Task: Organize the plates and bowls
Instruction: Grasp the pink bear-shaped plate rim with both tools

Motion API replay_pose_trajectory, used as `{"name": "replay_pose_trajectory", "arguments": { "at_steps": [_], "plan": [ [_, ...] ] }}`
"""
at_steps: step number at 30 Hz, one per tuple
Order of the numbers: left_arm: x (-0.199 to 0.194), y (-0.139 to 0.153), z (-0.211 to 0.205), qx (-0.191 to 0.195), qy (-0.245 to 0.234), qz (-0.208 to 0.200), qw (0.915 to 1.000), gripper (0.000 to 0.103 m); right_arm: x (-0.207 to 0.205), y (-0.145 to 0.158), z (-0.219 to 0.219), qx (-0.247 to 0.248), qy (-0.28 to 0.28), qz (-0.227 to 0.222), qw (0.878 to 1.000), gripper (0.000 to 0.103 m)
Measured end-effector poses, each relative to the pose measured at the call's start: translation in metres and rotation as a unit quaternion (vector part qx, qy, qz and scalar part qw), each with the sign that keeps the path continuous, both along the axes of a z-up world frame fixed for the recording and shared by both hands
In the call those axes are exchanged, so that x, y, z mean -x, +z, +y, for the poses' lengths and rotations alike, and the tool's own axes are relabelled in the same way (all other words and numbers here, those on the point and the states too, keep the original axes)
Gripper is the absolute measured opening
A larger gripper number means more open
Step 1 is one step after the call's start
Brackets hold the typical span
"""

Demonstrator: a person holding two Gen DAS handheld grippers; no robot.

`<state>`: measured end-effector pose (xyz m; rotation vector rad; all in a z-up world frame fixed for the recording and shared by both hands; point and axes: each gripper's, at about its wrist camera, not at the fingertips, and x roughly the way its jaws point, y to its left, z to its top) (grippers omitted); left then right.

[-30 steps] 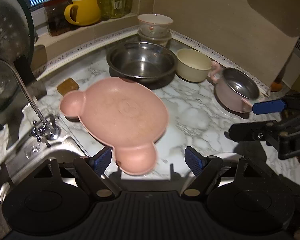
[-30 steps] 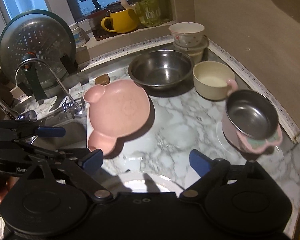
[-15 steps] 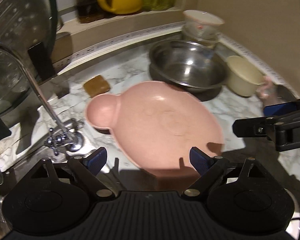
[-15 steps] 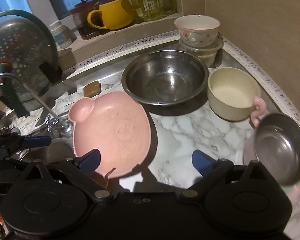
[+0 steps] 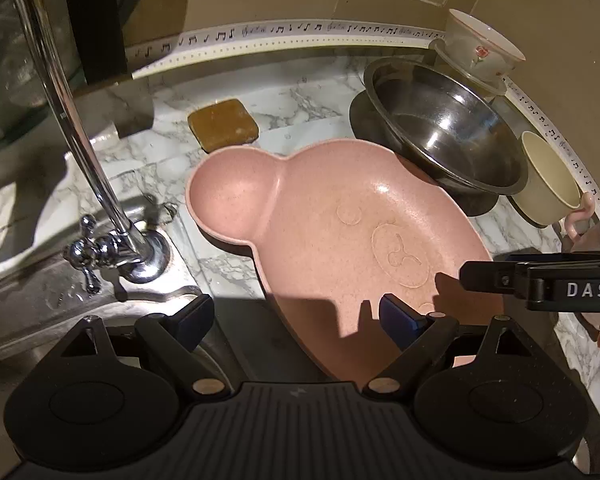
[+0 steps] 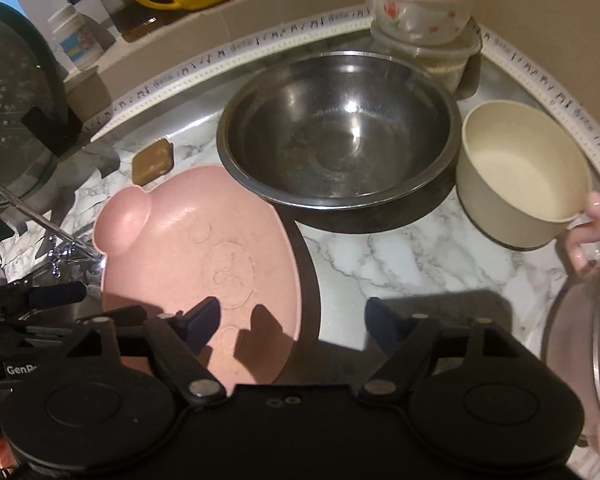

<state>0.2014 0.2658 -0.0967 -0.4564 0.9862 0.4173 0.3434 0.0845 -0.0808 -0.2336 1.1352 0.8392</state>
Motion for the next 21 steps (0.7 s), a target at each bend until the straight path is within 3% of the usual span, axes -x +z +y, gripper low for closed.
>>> {"name": "replay_pose_trajectory", "arguments": {
  "at_steps": [2,5,10,14,21],
  "plan": [
    [-0.001,-0.003,0.0,0.003,0.0,0.004,1.0,0.089,-0.003,-0.006,0.002,0.0,0.0,0.008,1.0,0.071],
    [-0.004,-0.008,0.004,0.013,0.001,0.004,0.9999,0.072,-0.006,-0.011,0.005,0.0,0.001,0.019,1.0,0.065],
    [-0.006,-0.007,0.007,0.012,0.0,-0.001,0.9999,0.058,-0.008,-0.016,0.007,0.003,0.002,0.027,1.0,0.048],
    [-0.006,-0.007,0.008,0.019,0.001,-0.004,0.9998,0.035,-0.009,-0.018,0.009,0.003,0.001,0.033,0.999,0.033],
    [-0.005,-0.007,0.01,0.023,0.012,0.0,0.9997,0.02,-0.006,-0.017,0.011,0.009,0.001,0.02,1.0,0.017]
  ]
}}
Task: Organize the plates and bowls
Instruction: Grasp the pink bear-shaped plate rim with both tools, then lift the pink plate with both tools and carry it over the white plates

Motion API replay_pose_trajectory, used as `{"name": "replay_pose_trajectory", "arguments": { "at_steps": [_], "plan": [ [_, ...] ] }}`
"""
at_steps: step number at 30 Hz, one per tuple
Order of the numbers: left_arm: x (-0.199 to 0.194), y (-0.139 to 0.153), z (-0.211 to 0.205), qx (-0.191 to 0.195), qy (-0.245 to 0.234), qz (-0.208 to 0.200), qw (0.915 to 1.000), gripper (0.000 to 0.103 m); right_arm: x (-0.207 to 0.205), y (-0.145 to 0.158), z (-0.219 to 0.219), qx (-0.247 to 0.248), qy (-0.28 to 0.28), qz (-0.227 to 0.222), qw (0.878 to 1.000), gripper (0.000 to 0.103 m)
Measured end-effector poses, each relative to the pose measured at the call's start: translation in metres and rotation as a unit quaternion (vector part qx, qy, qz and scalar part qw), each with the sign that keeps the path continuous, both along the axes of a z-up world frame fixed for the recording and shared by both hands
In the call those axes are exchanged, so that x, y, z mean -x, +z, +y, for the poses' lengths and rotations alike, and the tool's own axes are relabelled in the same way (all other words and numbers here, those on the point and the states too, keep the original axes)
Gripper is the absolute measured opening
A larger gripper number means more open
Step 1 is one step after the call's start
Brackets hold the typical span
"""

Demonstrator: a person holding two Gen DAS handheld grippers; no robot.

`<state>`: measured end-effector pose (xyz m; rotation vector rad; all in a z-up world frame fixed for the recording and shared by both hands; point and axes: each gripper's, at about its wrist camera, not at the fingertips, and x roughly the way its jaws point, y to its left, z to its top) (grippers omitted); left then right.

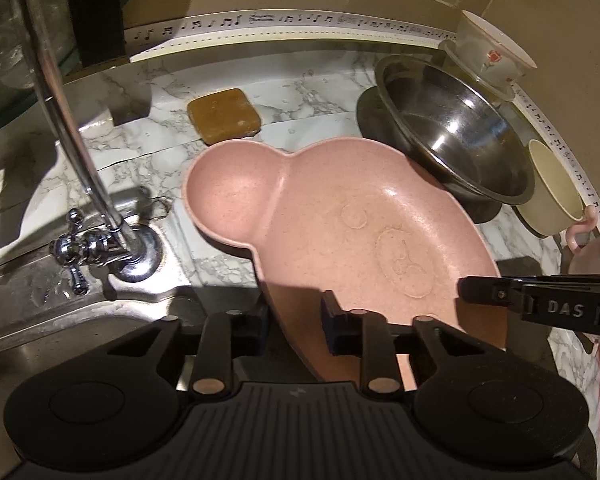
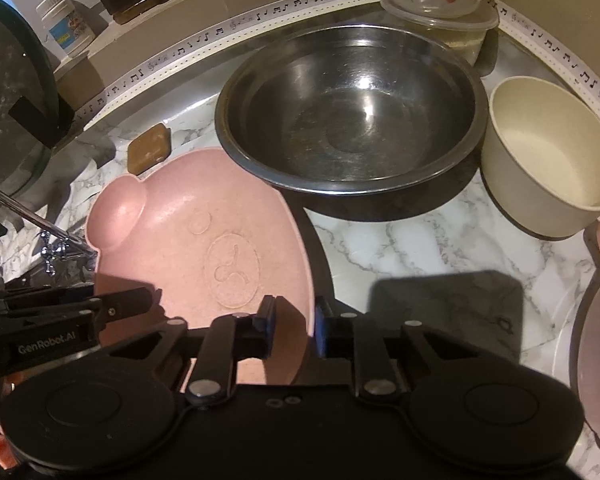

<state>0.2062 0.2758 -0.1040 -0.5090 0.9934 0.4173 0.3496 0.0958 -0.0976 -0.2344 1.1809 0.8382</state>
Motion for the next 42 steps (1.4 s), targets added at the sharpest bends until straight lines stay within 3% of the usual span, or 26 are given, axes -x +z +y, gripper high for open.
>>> {"name": "replay_pose_trajectory", "arguments": {
  "at_steps": [17,31,42],
  "plan": [
    [0.04,0.034,-0.025,0.001,-0.013,-0.014,0.9998,0.02,0.027,0.029,-0.026,-0.024,0.003,-0.01,1.0,0.011],
    [0.081,0.076,-0.085,0.0,-0.104,-0.042,0.9937,0.02,0.071,0.079,-0.092,-0.043,0.002,-0.028,0.999,0.011],
    [0.106,0.072,-0.136,0.019,-0.167,-0.039,0.985,0.02,0.102,0.092,-0.148,-0.041,-0.014,-0.027,0.999,0.011]
  ]
}}
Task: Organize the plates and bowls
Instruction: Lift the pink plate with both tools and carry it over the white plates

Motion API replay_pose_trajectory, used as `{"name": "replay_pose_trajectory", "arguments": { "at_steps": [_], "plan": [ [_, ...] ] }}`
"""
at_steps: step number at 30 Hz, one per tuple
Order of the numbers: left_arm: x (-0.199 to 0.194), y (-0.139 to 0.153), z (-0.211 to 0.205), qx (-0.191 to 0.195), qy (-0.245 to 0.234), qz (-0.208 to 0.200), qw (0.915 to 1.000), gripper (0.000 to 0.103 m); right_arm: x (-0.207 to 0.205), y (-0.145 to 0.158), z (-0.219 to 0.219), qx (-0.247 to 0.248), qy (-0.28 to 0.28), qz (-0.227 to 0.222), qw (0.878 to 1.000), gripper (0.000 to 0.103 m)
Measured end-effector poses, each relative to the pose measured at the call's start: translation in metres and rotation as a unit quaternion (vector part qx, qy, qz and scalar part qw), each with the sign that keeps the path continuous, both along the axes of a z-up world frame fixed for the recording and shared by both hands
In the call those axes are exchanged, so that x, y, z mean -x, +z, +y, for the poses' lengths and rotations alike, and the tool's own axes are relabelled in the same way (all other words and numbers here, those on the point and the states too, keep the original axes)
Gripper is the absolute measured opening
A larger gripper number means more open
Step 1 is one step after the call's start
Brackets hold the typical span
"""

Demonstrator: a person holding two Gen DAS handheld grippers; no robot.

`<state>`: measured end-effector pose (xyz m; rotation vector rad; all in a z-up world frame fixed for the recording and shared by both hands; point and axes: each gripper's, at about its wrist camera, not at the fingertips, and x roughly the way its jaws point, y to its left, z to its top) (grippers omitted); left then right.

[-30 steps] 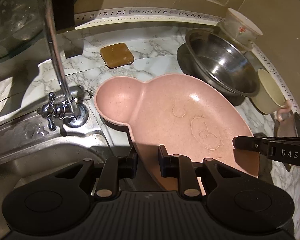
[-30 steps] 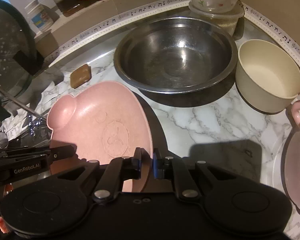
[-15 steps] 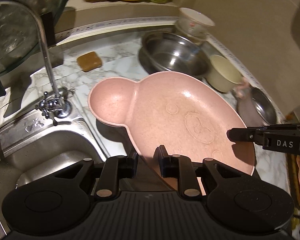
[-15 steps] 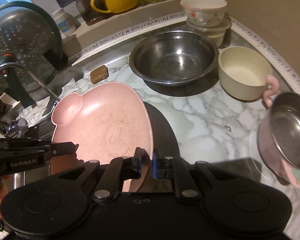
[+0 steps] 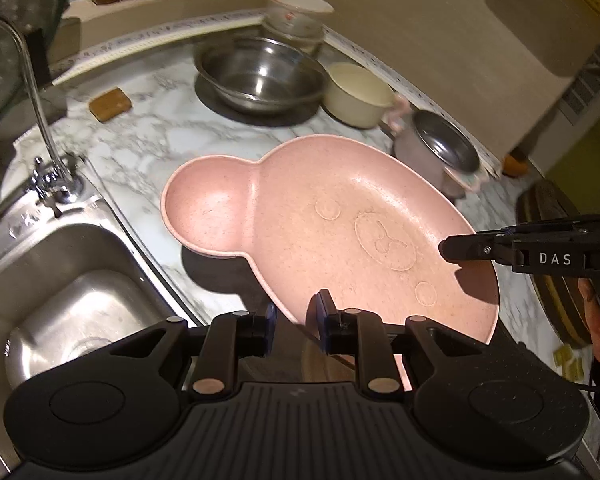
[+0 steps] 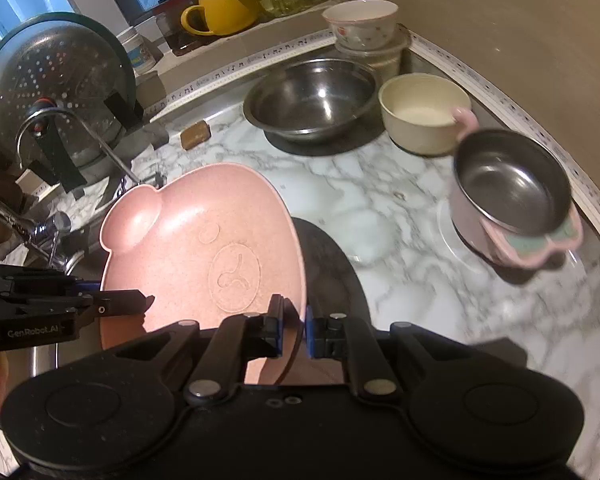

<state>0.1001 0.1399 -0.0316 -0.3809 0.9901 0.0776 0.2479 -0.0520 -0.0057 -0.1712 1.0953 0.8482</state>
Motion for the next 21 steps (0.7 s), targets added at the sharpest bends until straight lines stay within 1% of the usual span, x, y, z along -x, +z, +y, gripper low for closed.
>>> {"name": "replay_pose_trajectory", "arguments": {
  "at_steps": [10,18,21],
  "plan": [
    [0.02,-0.012,-0.035,0.003,-0.045,0.015,0.9989,0.02,0.029,-0.009,-0.045,0.011,-0.021,0.01,1.0,0.011],
    [0.022,-0.026,-0.056,0.004,-0.064,0.028,0.9976,0.02,0.043,-0.02,-0.071,0.016,-0.036,0.015,0.999,0.012],
    [0.021,-0.031,-0.063,-0.002,-0.071,0.033,0.9969,0.02,0.044,-0.027,-0.08,0.02,-0.04,0.022,0.999,0.012]
  ]
}}
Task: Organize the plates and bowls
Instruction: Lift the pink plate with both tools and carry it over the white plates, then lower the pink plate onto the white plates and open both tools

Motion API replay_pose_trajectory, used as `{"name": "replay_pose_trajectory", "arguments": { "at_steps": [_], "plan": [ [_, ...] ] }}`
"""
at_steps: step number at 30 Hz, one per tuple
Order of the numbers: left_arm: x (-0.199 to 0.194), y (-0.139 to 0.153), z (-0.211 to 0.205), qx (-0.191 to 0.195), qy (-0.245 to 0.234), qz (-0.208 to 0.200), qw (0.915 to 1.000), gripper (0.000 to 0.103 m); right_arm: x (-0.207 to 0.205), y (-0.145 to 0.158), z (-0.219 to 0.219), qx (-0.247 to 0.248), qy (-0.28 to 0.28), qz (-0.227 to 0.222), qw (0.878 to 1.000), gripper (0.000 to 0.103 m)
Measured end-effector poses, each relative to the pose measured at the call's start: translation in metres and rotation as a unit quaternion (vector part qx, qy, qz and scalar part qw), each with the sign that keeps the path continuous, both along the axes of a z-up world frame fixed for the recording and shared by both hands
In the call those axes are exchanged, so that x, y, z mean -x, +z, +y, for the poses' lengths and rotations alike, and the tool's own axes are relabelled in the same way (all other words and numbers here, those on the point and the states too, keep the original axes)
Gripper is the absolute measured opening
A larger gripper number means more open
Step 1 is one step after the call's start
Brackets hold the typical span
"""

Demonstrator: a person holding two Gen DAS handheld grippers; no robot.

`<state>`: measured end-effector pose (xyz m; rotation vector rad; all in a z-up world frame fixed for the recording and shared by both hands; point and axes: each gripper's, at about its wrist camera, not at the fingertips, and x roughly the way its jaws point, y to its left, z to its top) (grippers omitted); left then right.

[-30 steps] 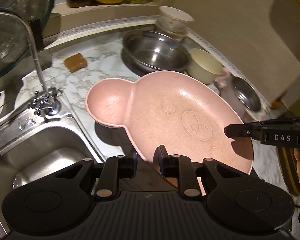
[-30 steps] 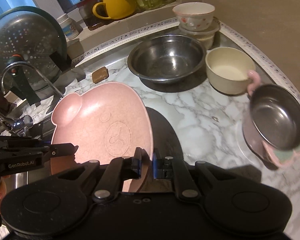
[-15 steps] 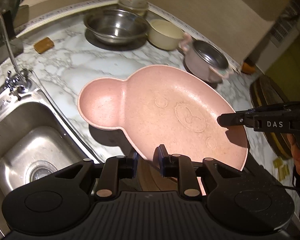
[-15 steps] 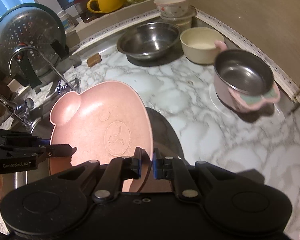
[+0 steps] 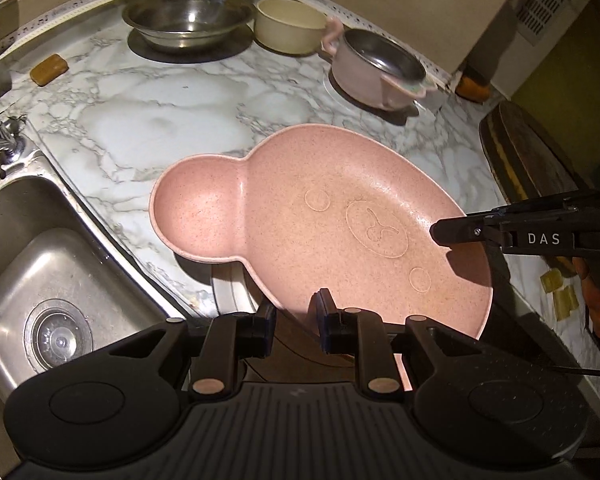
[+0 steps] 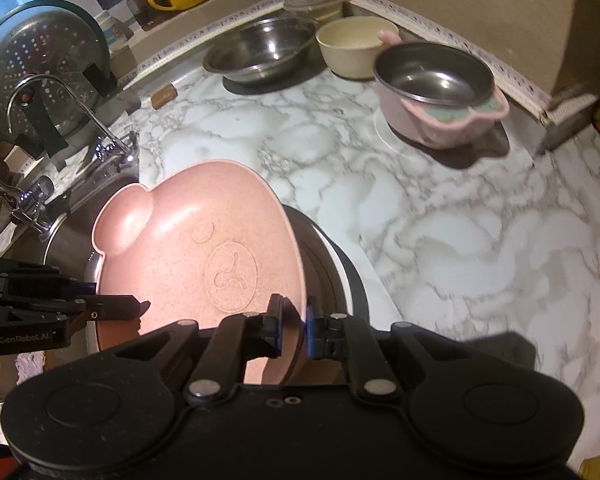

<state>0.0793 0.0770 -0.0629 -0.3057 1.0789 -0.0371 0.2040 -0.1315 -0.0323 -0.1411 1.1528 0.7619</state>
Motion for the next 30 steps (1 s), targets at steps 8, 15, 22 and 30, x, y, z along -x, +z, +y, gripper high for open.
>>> {"name": "replay_pose_trajectory", "arguments": {
  "at_steps": [8,15,22,30],
  "plan": [
    [-0.002,-0.008,-0.007,-0.01,-0.01,0.008,0.9999,0.02,0.002,-0.015,-0.008,0.013,-0.001,0.006,1.0,0.013],
    [-0.002,-0.007,-0.01,-0.016,-0.016,0.012,0.9997,0.02,0.001,-0.021,-0.003,0.029,0.018,0.002,0.999,0.016],
    [-0.005,-0.006,-0.01,-0.018,-0.009,0.019,0.9996,0.02,0.004,-0.02,0.004,0.048,0.042,-0.019,0.998,0.019],
    [-0.006,-0.006,-0.006,-0.015,-0.001,0.026,0.9996,0.02,0.01,-0.021,0.016,0.073,0.074,-0.049,0.993,0.022]
  ]
}}
